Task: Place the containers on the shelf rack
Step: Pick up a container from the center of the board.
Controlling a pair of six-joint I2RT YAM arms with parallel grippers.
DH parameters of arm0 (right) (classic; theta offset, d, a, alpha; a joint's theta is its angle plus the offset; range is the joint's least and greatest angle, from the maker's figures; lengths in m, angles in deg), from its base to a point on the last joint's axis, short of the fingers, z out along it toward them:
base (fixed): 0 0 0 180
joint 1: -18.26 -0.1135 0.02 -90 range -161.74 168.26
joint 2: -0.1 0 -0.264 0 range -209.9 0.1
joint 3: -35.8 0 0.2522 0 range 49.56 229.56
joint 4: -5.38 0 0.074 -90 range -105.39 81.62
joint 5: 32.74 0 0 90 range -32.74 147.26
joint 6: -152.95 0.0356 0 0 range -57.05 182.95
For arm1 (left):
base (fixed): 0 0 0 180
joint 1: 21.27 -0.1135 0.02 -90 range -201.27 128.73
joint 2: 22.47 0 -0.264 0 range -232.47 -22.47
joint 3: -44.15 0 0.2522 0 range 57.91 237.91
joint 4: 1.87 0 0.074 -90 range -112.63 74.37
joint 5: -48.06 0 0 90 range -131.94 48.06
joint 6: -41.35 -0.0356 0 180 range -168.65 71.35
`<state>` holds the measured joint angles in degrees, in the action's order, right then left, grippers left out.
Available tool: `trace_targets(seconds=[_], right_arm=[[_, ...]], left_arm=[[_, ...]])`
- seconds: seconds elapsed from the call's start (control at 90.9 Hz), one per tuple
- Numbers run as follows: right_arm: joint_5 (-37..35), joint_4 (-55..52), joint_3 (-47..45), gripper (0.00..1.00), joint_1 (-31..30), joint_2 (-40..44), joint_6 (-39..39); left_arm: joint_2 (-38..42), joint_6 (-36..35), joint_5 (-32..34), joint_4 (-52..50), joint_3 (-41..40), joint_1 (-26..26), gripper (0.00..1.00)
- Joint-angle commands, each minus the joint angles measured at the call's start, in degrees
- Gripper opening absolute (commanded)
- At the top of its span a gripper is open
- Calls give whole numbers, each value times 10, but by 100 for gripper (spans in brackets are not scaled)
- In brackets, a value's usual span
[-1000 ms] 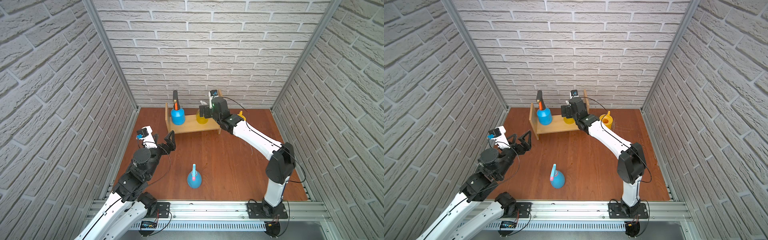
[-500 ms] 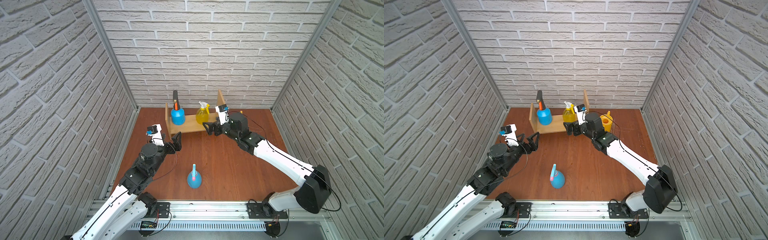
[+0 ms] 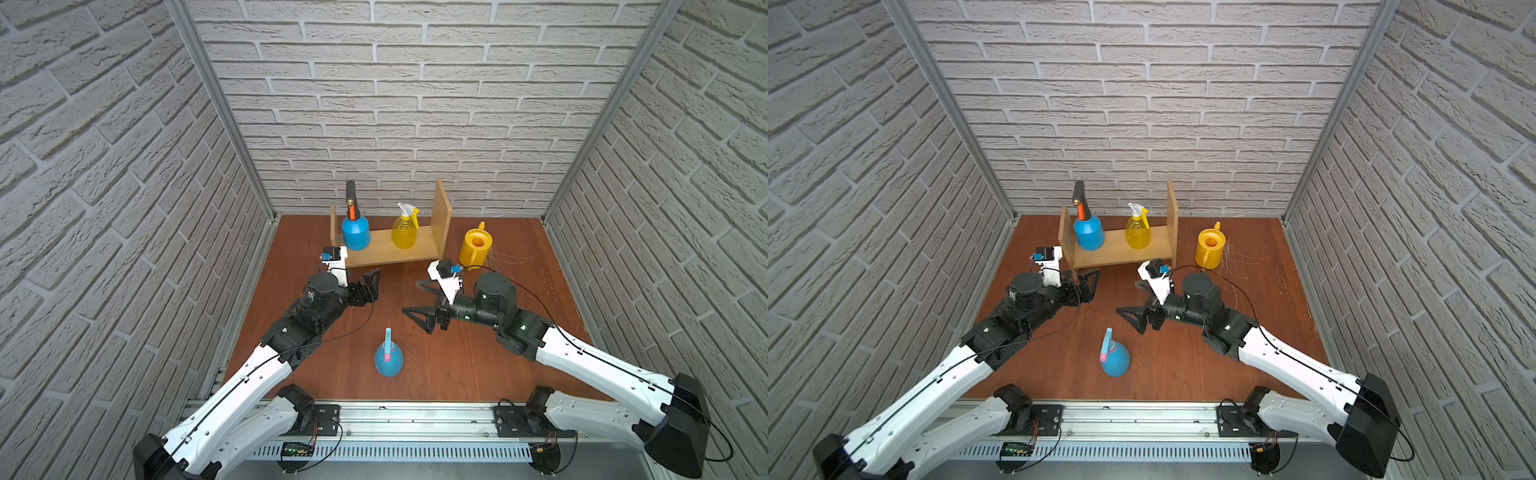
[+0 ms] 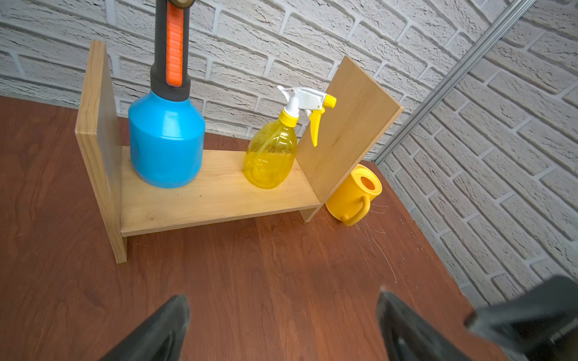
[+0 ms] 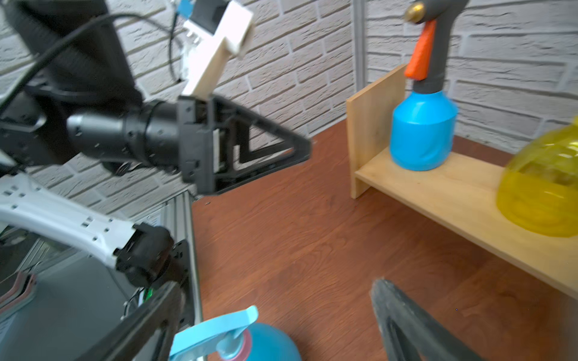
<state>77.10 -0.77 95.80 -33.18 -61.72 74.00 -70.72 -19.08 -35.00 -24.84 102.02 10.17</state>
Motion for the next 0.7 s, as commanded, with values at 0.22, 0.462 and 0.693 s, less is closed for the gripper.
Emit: trace_targets(seconds=[0.22,0.462,0.693], right_arm=[[-393,-213,64,98,-239,1,158],[-558,-387,208,97,-357,-110,236],[-594,-494,286,88,-361,-184,289]], left_arm=[[16,48,87,-28,7,-4,98],[44,75,126,-34,-11,-4,98],[64,89,129,-51,-19,-5,98]])
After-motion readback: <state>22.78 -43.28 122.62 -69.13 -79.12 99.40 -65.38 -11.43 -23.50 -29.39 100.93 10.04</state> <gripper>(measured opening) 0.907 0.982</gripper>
